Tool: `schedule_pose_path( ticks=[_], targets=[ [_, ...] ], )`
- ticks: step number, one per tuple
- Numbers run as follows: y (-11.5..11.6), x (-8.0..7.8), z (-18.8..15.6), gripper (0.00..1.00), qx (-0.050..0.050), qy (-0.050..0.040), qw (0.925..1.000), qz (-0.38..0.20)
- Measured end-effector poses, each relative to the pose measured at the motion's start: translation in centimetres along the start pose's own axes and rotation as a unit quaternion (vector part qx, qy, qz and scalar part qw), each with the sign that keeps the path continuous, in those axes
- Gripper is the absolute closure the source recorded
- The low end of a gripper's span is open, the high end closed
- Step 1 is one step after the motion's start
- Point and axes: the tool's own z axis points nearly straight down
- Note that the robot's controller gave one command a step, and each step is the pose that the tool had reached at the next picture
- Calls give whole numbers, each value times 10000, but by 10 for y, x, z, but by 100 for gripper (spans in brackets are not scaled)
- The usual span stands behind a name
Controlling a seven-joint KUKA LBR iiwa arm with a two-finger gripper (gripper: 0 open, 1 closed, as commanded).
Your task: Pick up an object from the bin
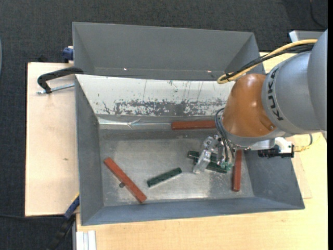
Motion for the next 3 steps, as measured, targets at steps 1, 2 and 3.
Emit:
schedule_pose_path(
  ticks=[1,2,3],
  targets=[
    [0,4,4,0,11,53,10000,-7],
    [0,4,4,0,12,53,10000,-7],
    [-53,-65,0,100,1,-14,9993,-370]
  ],
)
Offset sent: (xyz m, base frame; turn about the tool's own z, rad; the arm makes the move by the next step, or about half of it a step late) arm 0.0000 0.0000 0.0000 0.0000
